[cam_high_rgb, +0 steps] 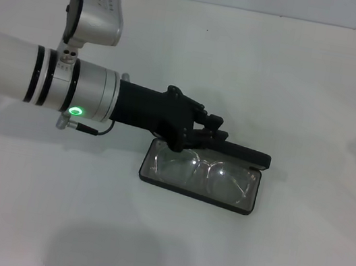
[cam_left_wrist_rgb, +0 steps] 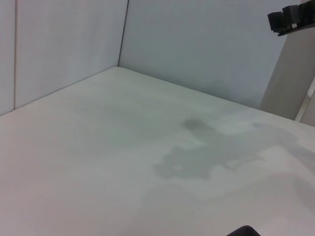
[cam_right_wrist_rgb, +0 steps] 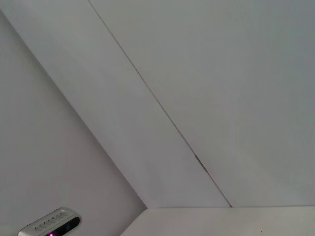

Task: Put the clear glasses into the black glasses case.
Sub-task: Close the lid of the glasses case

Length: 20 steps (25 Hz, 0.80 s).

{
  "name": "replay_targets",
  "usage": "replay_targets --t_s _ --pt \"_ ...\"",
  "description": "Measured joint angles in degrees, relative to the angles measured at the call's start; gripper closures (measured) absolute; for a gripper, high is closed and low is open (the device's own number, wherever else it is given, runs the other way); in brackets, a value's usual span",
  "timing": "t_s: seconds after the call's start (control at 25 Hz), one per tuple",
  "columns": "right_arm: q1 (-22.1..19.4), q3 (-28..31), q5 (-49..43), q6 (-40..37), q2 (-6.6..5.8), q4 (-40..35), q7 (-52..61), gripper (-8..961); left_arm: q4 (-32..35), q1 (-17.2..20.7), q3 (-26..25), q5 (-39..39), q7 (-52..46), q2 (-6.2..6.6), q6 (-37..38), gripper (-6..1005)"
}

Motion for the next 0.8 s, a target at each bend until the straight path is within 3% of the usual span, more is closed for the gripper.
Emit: replay_targets --t_s 0.8 --pt "-0.5 0.0 0.3 -1.2 0.39 0.7 -0.7 727 -1.7 1.0 3.4 0.6 0.1 -0.10 0.8 765"
